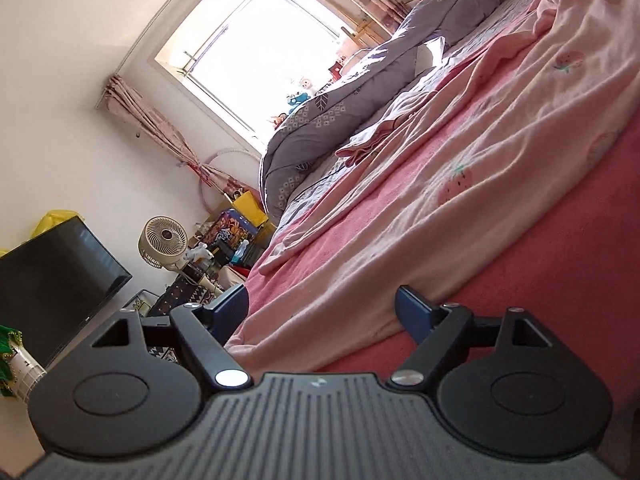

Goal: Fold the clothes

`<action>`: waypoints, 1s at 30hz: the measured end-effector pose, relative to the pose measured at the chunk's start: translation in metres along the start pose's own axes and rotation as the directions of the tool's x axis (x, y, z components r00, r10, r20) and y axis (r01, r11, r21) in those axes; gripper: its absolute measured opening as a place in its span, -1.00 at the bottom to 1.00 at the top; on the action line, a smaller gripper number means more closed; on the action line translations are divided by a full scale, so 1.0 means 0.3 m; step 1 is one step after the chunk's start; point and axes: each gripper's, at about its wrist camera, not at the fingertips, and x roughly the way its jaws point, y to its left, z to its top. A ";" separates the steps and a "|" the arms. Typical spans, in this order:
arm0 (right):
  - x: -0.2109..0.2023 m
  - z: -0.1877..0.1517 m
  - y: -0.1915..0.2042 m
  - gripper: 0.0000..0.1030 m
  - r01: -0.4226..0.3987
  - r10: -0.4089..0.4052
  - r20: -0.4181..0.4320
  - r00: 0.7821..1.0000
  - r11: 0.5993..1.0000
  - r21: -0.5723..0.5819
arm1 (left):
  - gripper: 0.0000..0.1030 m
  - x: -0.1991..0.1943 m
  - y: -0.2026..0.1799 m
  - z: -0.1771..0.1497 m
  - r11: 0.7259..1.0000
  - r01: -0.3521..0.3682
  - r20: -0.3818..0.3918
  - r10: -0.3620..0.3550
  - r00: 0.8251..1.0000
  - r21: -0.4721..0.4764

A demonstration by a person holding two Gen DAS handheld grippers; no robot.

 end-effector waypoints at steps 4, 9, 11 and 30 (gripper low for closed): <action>0.000 0.015 -0.022 0.13 0.029 -0.029 -0.004 1.000 0.999 0.023 | 0.60 0.034 0.007 0.004 0.999 -0.026 -0.011 0.025 1.000 -0.026; 0.000 -0.051 -0.052 0.15 0.102 -0.102 -0.049 0.994 0.995 -0.014 | 0.58 0.072 0.017 0.002 0.996 -0.053 -0.030 0.051 0.998 -0.065; -0.002 -0.090 -0.071 0.16 0.151 -0.153 -0.073 0.986 0.988 -0.033 | 0.49 0.088 0.021 0.001 0.995 -0.064 -0.037 0.061 0.997 -0.081; 0.070 -0.197 -0.271 -0.85 0.247 -0.228 -0.192 0.954 0.966 0.076 | -1.00 0.149 0.207 -0.049 0.890 -0.154 -0.173 0.086 0.981 -0.430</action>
